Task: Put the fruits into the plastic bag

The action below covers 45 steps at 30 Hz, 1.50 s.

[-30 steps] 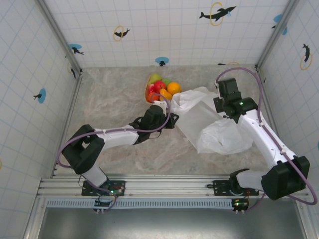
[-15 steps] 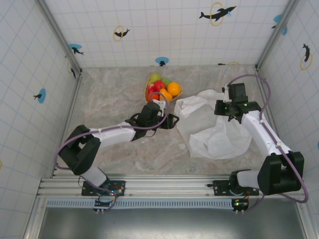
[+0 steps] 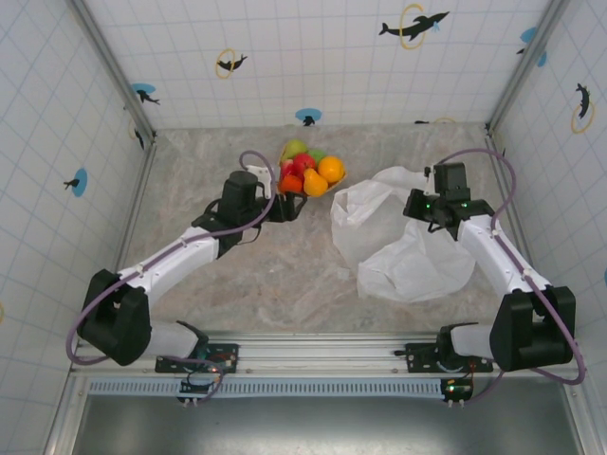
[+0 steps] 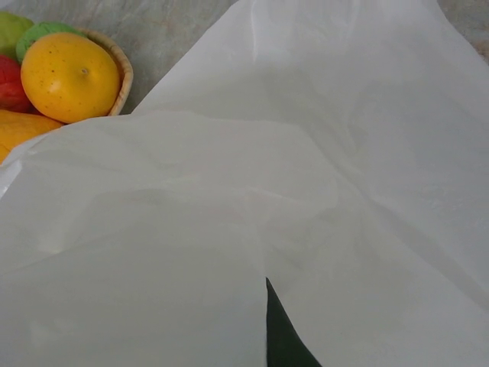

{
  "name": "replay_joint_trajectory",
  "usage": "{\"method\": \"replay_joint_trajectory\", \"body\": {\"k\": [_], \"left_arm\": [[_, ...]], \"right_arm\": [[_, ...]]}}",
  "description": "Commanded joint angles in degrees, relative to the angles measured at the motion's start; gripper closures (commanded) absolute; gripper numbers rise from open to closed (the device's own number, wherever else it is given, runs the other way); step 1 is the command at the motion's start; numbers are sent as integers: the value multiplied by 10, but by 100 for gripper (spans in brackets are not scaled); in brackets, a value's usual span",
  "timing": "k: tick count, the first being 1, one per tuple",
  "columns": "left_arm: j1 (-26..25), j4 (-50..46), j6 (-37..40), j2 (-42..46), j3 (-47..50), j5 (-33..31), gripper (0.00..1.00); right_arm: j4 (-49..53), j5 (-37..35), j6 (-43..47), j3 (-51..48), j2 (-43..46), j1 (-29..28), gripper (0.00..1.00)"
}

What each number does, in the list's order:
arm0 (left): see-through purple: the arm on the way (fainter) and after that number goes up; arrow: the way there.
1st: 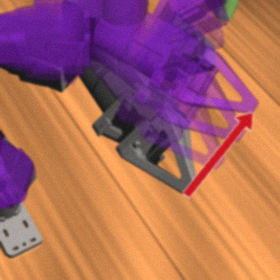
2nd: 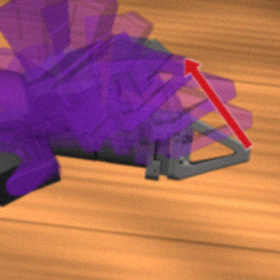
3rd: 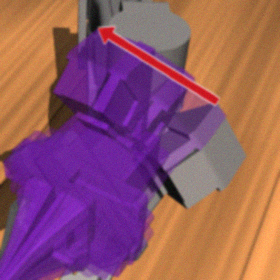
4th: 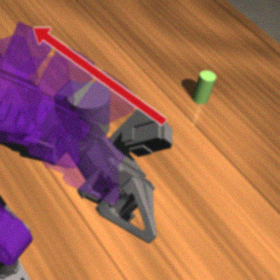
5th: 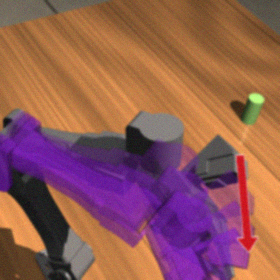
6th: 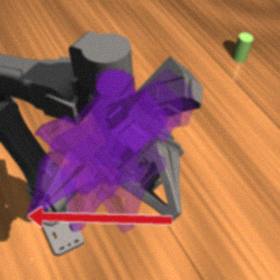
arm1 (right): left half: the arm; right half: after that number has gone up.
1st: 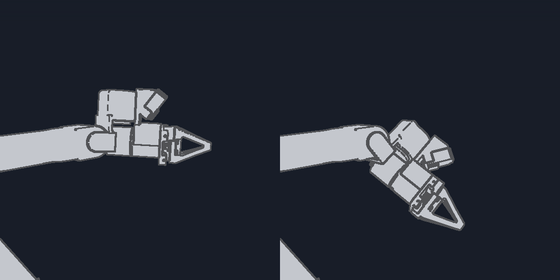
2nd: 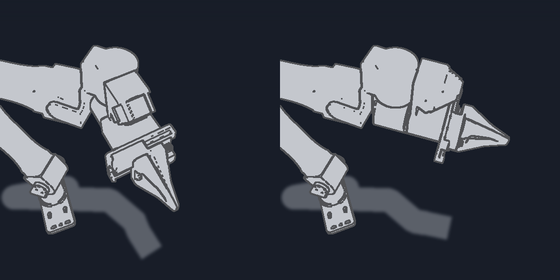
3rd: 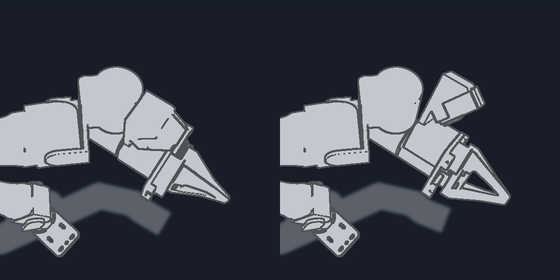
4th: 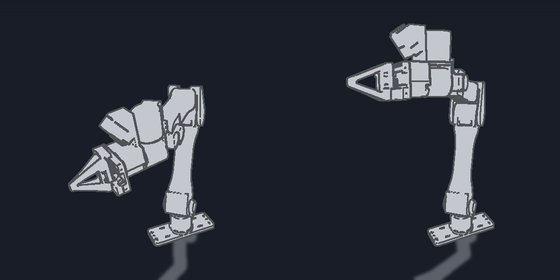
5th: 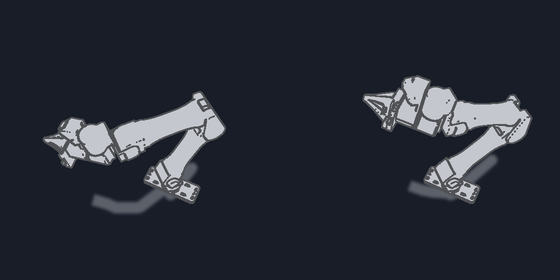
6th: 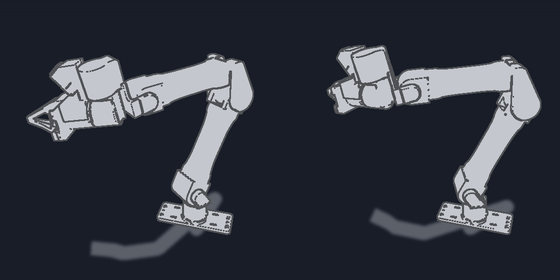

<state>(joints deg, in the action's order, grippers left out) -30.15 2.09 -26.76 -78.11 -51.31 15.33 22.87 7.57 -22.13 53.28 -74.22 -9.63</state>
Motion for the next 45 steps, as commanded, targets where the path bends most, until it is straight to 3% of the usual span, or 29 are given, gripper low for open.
{"method": "replay_joint_trajectory", "body": {"k": [1,6,16,21,28,41,45], "left_arm": [[33,-43,11,-11,-41,-30,19],[99,-57,-18,-36,-77,-30,19],[129,-82,-21,-117,-142,-50,19],[131,-110,2,-165,-184,-58,19],[120,-91,1,-203,-199,13,19],[73,-140,52,-252,-248,-58,19],[67,-144,58,-266,-268,-29,20]], "right_arm": [[-28,8,-12,-10,12,2,100],[-36,10,-7,-18,16,2,100],[-14,5,24,-10,17,3,100],[7,-3,34,13,12,3,100],[4,-3,28,7,14,2,100],[0,-1,32,1,17,1,100],[-2,2,35,0,14,1,100]]}}
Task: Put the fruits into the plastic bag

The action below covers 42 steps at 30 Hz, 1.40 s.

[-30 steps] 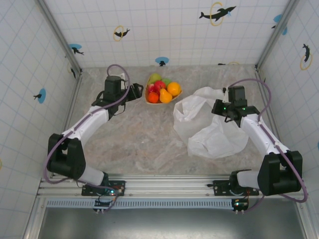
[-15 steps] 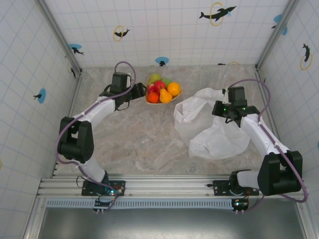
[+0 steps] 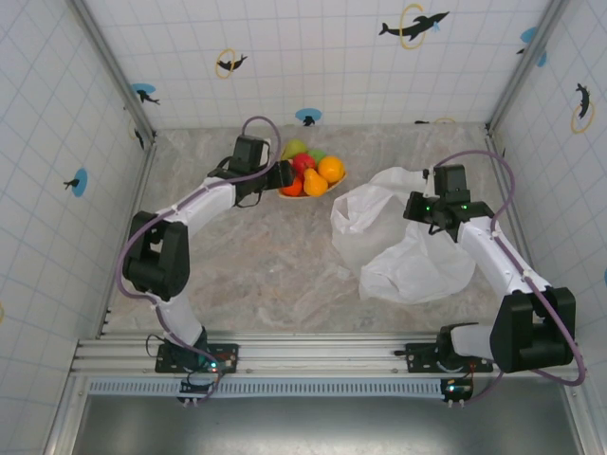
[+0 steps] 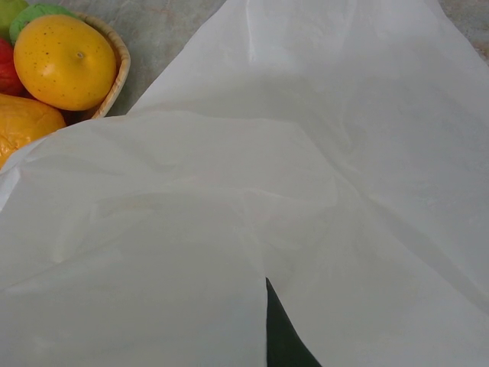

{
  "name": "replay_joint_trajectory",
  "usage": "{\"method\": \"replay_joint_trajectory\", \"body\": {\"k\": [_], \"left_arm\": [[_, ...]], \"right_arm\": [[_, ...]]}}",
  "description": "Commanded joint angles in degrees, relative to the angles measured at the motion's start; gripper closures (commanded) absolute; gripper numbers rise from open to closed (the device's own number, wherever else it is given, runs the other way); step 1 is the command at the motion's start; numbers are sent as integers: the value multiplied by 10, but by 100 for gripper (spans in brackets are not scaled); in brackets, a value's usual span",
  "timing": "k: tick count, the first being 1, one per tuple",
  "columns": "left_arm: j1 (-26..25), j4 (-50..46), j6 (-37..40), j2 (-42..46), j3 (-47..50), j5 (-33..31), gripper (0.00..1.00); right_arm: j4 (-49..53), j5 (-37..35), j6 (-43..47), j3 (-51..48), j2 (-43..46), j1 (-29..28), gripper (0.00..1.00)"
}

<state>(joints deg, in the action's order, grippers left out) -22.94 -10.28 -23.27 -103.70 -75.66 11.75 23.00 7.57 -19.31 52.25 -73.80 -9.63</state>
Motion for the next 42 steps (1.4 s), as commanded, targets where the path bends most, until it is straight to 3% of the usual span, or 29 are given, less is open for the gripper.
{"method": "replay_joint_trajectory", "body": {"k": [1,12,42], "left_arm": [[-9,-16,27,-10,-27,11,20],[-65,-18,37,-40,-63,-12,22],[-109,-79,51,-156,-171,-88,25]], "right_arm": [[-4,3,6,9,10,1,100],[-8,12,10,9,2,1,100],[-13,18,14,-19,13,12,100]]}}
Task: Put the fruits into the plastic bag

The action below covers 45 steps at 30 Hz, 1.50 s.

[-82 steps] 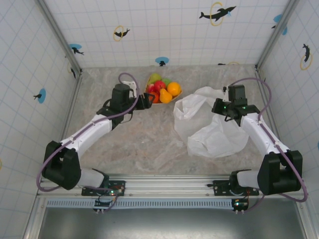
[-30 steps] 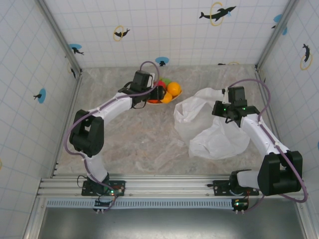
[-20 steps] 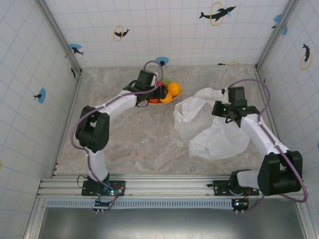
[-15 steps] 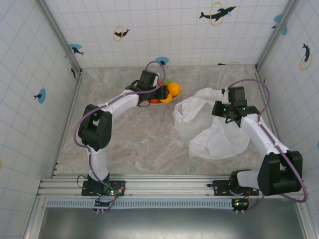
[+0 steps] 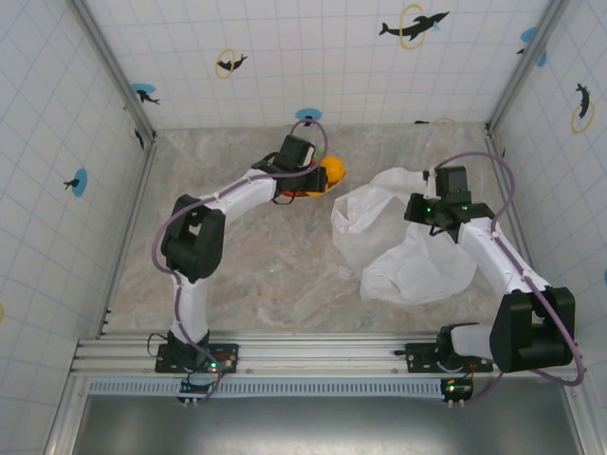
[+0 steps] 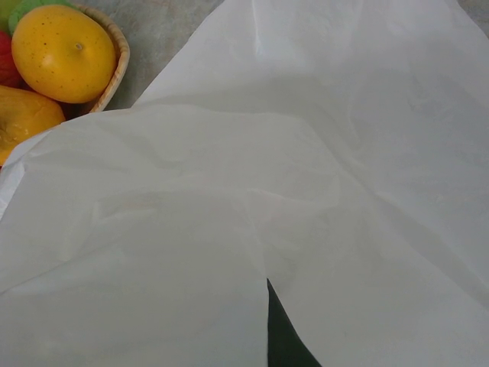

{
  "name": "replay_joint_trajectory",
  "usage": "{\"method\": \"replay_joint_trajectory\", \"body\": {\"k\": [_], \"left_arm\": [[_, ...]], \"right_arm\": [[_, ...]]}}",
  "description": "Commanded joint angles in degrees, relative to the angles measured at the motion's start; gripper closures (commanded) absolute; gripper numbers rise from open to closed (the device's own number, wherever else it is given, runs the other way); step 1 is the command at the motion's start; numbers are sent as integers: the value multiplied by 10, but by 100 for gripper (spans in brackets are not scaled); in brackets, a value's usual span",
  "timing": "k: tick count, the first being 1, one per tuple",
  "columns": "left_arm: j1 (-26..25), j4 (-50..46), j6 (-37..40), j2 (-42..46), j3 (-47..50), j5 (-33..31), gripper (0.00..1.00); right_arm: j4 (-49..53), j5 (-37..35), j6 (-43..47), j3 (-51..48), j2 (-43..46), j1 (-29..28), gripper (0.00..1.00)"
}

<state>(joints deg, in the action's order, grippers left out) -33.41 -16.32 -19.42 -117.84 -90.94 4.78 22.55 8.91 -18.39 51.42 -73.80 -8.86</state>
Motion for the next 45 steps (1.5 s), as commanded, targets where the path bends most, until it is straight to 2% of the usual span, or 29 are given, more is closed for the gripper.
{"method": "replay_joint_trajectory", "body": {"k": [1,23,26,30,37,45], "left_arm": [[-4,-20,12,-16,-18,-21,25],[-12,-7,32,-55,-24,-50,23],[-13,-4,31,-55,-24,-50,26],[-12,-6,27,-45,-21,-43,35],[-14,29,5,39,42,1,42],[-14,161,-42,234,257,111,48]], "right_arm": [[-7,5,5,-11,13,5,100],[-11,10,5,-20,13,7,100],[-12,10,5,-20,14,7,100],[-11,10,5,-24,15,7,100],[-11,10,0,-18,15,8,100],[-25,27,-32,-30,21,8,100]]}}
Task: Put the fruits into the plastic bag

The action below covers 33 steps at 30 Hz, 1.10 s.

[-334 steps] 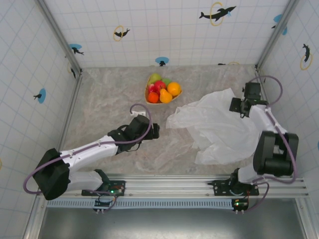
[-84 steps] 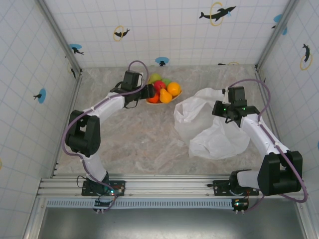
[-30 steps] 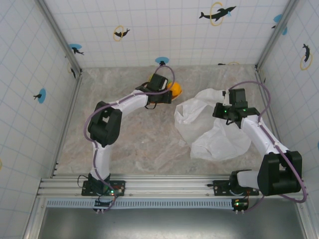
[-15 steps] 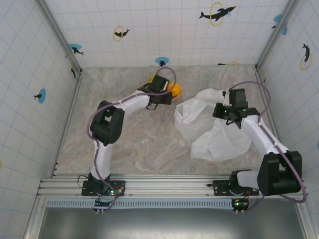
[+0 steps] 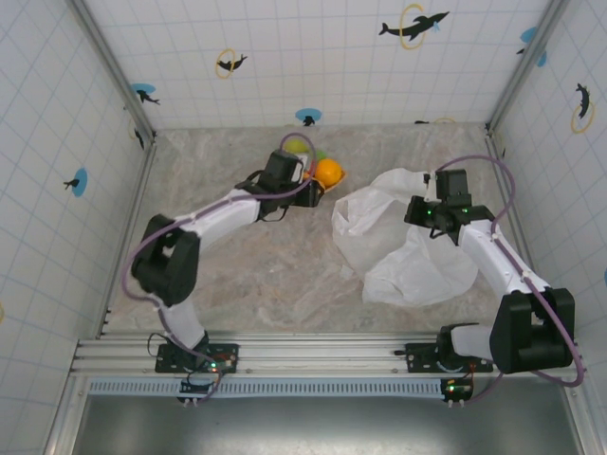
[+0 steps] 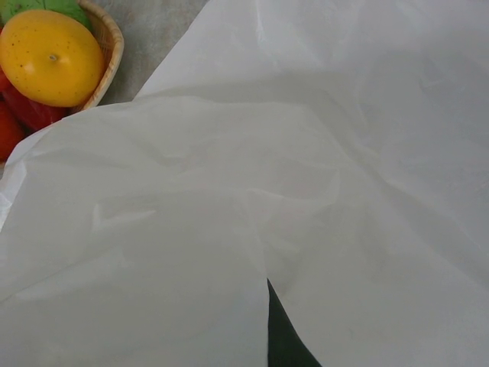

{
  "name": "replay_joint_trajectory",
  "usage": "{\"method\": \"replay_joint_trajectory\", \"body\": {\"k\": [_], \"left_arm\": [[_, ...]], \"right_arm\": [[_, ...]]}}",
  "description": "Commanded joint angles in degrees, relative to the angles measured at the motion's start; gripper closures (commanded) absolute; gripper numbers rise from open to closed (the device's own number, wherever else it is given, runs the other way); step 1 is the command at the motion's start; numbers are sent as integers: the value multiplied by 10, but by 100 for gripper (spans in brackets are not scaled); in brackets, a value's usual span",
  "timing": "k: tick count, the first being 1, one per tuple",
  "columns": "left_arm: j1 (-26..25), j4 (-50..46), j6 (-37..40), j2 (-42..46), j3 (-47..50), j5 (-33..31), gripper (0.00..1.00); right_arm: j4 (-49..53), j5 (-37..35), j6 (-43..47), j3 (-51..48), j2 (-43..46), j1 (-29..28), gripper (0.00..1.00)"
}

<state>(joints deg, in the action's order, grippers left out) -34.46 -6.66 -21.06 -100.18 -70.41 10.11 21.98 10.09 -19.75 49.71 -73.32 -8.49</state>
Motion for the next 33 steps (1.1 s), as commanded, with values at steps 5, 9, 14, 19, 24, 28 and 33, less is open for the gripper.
{"method": "replay_joint_trajectory", "body": {"k": [5,9,14,19,24,28,33], "left_arm": [[-37,76,8,163,173,98,49],[-98,93,90,218,268,86,52],[-157,125,140,202,302,99,54],[-189,169,178,107,255,86,54],[-203,163,223,4,166,61,54],[-205,201,226,-37,122,49,53],[-205,290,165,-63,107,7,53]], "right_arm": [[-26,34,-42,-3,9,4,100],[-26,51,-59,9,-3,4,100],[-21,64,-79,21,-16,4,99],[-32,83,-106,16,-14,4,98],[-40,97,-125,9,3,4,98],[-61,140,-159,-8,13,4,97],[-127,176,-233,-51,42,-3,98]]}}
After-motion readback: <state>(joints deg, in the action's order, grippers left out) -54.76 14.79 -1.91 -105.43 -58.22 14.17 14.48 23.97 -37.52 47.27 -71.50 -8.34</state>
